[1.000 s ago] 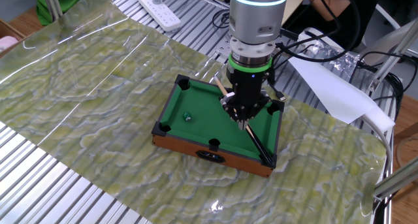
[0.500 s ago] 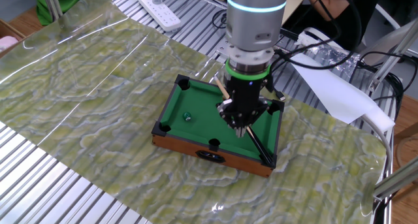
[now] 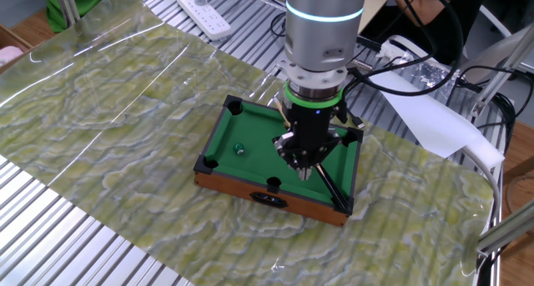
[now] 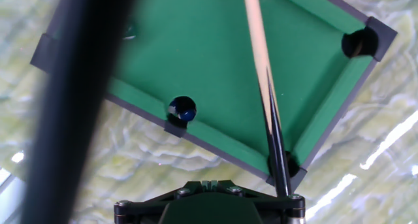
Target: Hit the pool ball
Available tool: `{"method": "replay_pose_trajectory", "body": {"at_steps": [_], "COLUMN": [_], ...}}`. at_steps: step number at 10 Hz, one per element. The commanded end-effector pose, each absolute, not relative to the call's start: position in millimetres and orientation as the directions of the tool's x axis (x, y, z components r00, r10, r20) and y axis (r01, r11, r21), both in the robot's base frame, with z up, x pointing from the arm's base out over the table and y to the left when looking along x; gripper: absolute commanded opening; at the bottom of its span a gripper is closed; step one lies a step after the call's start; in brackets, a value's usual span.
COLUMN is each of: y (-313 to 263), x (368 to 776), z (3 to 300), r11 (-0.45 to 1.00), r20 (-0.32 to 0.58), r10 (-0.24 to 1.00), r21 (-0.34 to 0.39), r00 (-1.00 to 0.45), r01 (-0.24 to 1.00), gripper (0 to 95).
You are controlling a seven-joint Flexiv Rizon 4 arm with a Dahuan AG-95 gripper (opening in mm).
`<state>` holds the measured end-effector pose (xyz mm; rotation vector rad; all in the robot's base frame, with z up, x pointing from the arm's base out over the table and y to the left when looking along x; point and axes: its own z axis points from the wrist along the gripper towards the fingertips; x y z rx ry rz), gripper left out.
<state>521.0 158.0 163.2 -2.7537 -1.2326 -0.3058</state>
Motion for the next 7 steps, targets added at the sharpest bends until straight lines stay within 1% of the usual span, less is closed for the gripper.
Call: {"method": "replay_pose_trajectory", "body": {"at_steps": [1,4,7], "y": [157.5,157.3,157.5], "x": [513.4,509.6,510.0], "z": [161.4,160.0,159.4], "r11": [-0.631,-0.659,-0.602], "r20": [0.229,0.242,0.259], "r10": [0.754,0.727,0.768], "r21": [-0.009,-0.02,-0.016], "r00": [0.616,0.643,0.585], "r01": [0.775,0.752,0.798], "gripper": [0.0,0.0,0.0]}}
